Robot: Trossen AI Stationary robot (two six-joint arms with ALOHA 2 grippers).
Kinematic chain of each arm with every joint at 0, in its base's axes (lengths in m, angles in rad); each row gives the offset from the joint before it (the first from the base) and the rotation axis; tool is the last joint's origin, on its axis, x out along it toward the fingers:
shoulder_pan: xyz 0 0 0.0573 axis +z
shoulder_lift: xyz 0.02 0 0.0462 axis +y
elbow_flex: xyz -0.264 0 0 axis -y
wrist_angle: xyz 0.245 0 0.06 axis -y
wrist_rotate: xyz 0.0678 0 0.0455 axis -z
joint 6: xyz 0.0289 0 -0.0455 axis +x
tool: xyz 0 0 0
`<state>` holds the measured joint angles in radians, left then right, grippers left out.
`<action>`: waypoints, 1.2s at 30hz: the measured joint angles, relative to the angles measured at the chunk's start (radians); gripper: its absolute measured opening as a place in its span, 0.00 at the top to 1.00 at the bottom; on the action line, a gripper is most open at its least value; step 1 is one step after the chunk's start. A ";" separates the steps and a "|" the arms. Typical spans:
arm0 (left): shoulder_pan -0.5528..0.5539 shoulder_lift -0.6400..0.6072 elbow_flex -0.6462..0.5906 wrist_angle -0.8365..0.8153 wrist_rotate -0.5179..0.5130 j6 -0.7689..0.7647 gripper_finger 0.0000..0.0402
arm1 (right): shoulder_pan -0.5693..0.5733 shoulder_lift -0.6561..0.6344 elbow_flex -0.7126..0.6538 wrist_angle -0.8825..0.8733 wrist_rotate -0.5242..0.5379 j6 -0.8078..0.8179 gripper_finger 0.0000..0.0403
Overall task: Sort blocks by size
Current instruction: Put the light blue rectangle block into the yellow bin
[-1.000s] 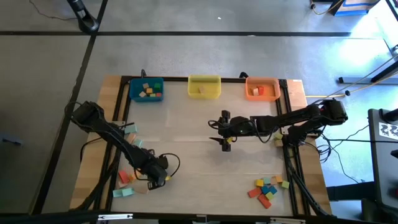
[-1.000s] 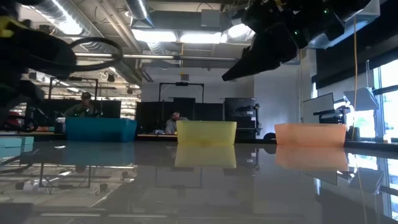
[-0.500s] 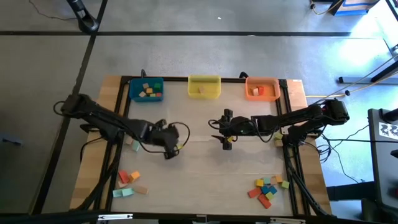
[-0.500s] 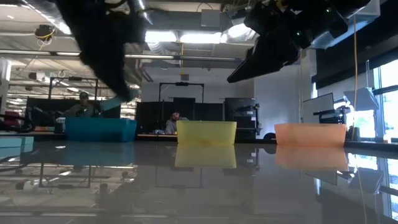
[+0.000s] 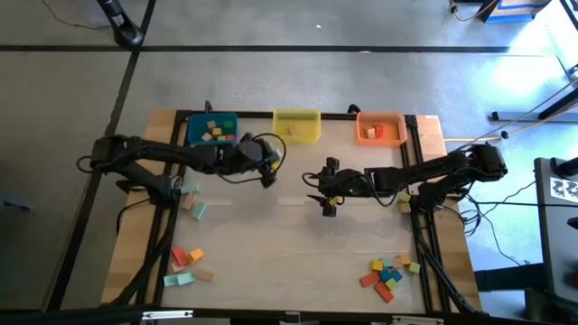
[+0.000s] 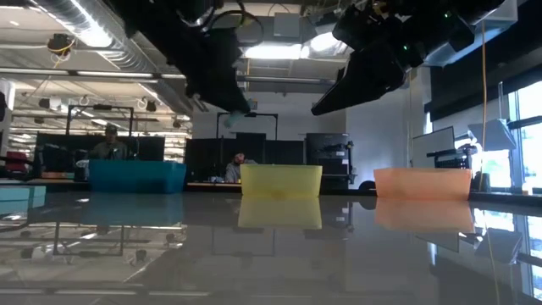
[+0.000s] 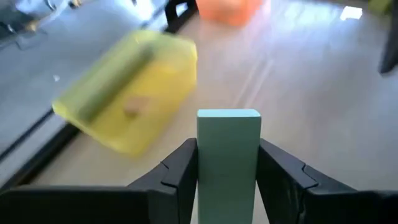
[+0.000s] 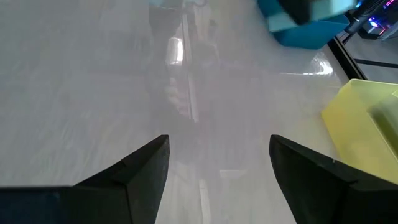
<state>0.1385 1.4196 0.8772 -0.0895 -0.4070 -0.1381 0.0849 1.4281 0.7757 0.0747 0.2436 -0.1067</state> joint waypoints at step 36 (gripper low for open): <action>0.421 0.414 0.124 0.573 0.152 0.153 0.63 | 0.000 0.002 0.000 0.003 0.000 -0.014 0.32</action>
<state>0.5598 1.8336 1.0012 0.4837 -0.2546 0.0150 0.0849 1.4296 0.7753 0.0772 0.2432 -0.1204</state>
